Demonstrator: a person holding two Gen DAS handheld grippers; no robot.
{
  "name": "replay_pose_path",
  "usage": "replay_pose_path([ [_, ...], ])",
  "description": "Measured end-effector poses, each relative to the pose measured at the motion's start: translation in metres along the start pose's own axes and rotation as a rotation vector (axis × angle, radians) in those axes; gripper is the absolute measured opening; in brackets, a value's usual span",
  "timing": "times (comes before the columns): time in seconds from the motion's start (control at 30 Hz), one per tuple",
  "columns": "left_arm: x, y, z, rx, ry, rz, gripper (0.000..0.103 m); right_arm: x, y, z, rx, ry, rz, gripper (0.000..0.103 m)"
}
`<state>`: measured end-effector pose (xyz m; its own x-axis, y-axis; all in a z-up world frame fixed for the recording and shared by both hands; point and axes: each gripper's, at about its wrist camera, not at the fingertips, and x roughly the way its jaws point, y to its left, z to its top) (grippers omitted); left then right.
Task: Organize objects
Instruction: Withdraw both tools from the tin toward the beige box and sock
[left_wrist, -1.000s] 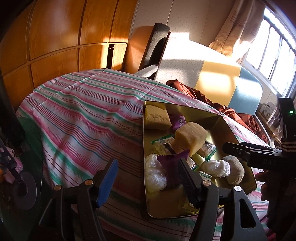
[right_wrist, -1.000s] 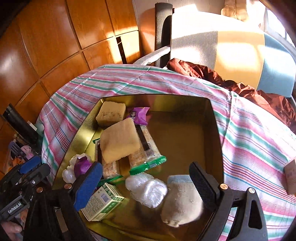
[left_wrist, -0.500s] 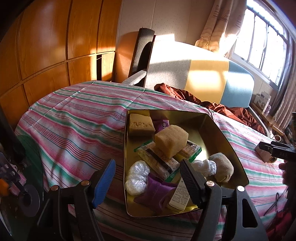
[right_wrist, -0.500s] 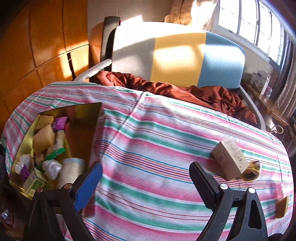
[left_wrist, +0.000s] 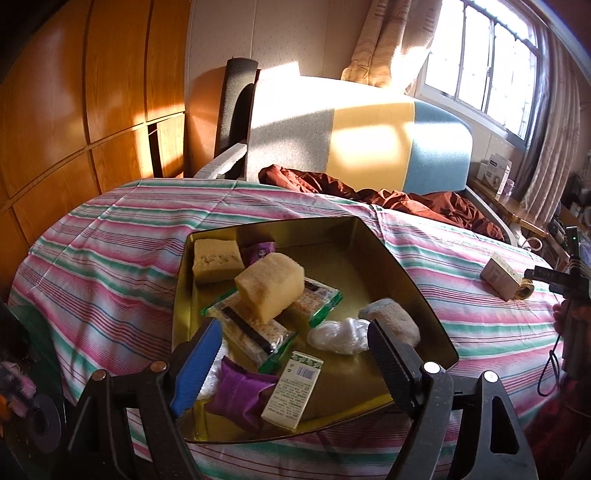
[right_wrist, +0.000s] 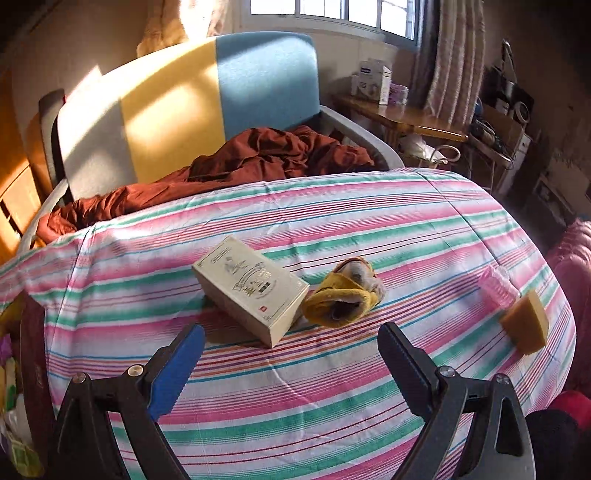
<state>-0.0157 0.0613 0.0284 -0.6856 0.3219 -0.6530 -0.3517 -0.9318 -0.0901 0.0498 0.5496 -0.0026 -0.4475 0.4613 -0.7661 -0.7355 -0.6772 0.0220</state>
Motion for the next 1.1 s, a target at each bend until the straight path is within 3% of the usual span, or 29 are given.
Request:
replay_pose_path([
  [0.13, 0.007, -0.030, 0.008, 0.056, 0.005, -0.054, 0.082, -0.003, -0.035, 0.005, 0.156, 0.008, -0.032, 0.097],
  [0.33, 0.020, -0.079, 0.024, 0.129, 0.015, -0.144, 0.084, 0.011, -0.074, 0.004, 0.362, 0.097, 0.095, 0.096],
  [0.5, 0.034, -0.120, 0.036, 0.173, 0.046, -0.228, 0.085, 0.004, -0.091, 0.002, 0.449, 0.074, 0.119, 0.096],
  [0.83, 0.089, -0.216, 0.057, 0.169, 0.218, -0.417, 0.085, 0.003, -0.107, -0.002, 0.551, 0.082, 0.203, 0.096],
  [1.1, 0.157, -0.286, 0.058, 0.131, 0.393, -0.458, 0.086, -0.003, -0.110, -0.001, 0.573, 0.051, 0.278, 0.096],
])
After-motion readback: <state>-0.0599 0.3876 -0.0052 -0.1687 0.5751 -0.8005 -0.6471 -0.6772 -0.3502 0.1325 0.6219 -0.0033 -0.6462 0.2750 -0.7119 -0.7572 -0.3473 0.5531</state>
